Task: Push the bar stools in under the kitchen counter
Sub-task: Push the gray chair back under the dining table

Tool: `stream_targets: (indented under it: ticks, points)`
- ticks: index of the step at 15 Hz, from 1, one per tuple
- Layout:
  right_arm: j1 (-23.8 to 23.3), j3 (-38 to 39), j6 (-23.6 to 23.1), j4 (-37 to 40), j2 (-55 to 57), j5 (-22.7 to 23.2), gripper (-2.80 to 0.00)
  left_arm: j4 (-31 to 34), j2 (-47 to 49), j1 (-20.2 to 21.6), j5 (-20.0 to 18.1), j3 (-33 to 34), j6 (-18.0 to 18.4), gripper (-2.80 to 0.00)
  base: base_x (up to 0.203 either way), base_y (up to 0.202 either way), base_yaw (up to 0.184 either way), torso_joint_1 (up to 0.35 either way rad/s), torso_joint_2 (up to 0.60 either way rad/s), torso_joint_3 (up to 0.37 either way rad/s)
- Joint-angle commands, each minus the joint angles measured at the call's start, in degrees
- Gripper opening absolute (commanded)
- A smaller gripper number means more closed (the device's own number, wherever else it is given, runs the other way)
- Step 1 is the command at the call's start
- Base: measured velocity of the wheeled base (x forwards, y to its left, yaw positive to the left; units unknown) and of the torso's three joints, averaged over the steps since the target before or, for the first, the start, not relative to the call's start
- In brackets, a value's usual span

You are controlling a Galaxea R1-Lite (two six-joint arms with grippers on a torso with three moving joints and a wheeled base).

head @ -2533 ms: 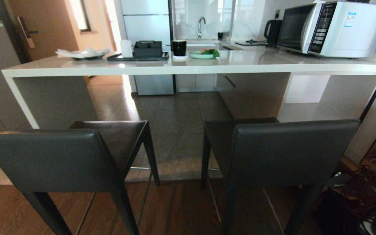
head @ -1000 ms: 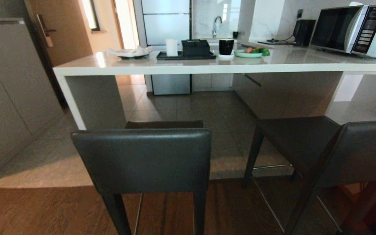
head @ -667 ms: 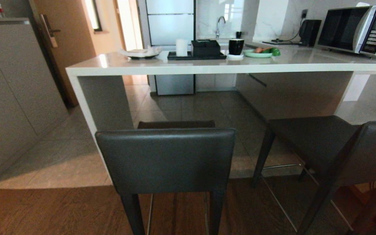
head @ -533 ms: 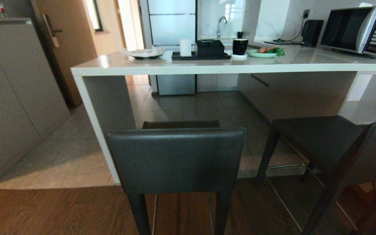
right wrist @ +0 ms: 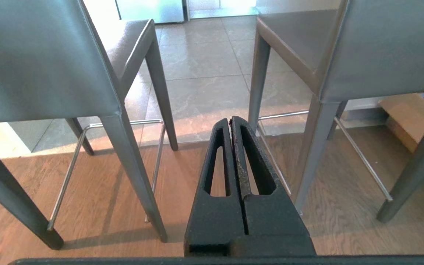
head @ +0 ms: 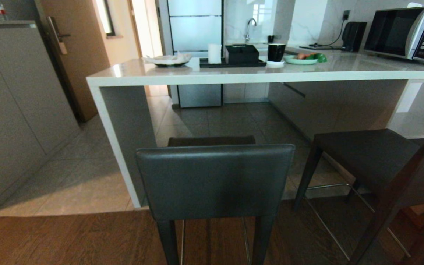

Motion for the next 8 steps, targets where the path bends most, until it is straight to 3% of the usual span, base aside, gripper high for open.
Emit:
stream_targets:
  ticks: [1, 8]
  points:
    - [0.0, 0.1, 0.0, 0.0, 0.0, 0.0, -2.80, 0.0, 0.0, 0.0, 0.0, 0.1, 0.0, -2.80, 0.000, 0.000, 0.000, 0.000, 0.00, 0.000]
    - [0.0, 0.1, 0.0, 0.0, 0.0, 0.0, -2.80, 0.0, 0.1, -0.1, 0.1, 0.1, 0.0, -2.80, 0.013, 0.000, 0.000, 0.000, 0.00, 0.001]
